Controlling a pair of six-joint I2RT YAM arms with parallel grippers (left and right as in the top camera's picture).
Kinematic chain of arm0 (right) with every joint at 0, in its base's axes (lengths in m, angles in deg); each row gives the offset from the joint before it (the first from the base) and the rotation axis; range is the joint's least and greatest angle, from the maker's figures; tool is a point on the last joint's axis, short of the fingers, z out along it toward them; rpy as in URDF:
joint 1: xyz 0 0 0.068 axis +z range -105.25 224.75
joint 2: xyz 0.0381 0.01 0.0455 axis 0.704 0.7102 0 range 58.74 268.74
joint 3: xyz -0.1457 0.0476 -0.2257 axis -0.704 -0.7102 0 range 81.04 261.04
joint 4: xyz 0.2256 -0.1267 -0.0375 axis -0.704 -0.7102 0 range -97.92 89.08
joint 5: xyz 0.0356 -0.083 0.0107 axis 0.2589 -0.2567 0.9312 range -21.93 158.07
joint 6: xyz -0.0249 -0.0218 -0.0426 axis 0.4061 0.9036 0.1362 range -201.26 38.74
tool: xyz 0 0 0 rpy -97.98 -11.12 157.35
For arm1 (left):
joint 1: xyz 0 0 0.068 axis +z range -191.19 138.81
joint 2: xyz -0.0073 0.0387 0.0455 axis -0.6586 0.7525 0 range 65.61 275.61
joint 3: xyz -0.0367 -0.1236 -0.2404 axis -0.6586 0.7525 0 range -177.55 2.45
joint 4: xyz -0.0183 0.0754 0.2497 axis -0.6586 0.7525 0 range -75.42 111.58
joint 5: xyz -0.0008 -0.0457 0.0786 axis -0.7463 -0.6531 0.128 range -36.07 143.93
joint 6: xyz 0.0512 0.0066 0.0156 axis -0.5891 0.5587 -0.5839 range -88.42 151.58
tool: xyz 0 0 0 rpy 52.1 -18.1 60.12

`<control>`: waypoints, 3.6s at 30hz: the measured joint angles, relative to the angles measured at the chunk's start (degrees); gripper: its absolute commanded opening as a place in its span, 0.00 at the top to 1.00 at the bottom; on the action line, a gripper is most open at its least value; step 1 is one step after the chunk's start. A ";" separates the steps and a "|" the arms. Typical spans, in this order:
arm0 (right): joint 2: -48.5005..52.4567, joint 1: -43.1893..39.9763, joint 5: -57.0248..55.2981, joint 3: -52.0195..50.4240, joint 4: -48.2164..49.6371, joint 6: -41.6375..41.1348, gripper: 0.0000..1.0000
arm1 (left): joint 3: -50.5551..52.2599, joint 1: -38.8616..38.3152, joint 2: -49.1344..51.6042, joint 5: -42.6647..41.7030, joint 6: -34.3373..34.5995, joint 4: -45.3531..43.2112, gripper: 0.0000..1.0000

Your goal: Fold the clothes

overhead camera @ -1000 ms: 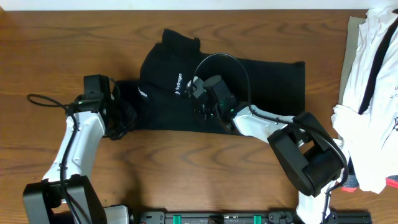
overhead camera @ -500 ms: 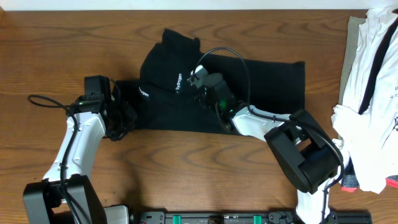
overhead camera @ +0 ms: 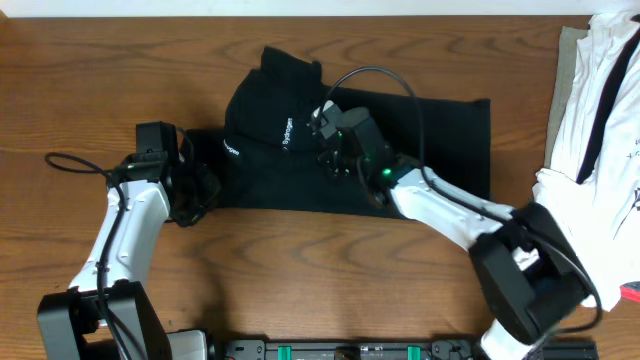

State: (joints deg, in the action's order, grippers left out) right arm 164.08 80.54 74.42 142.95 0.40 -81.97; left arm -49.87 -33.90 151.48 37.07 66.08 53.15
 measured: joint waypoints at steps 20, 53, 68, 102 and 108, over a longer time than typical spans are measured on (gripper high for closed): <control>7.41 0.00 4.17 0.26 -6.19 -1.46 0.99 | 0.02 0.00 0.00 0.00 0.00 0.00 0.94; 3.93 -9.49 -5.99 0.37 -0.74 -2.86 0.99 | 0.04 0.00 0.00 -0.44 -0.44 0.17 0.93; -6.71 -9.57 -3.43 0.87 -36.20 -4.52 0.99 | 0.24 0.00 0.00 -0.79 -0.48 0.02 0.94; 2.25 -22.99 -8.37 0.92 -21.44 -5.25 0.99 | 0.24 0.00 0.02 -0.79 -0.92 0.00 0.93; -0.42 -23.04 -8.81 0.85 -29.03 -5.25 0.99 | 0.24 0.00 0.02 -0.79 -1.07 -0.02 0.93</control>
State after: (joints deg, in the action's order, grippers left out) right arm 163.66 57.50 65.61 143.80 -28.62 -87.22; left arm -49.63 -33.90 151.50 36.28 65.01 53.13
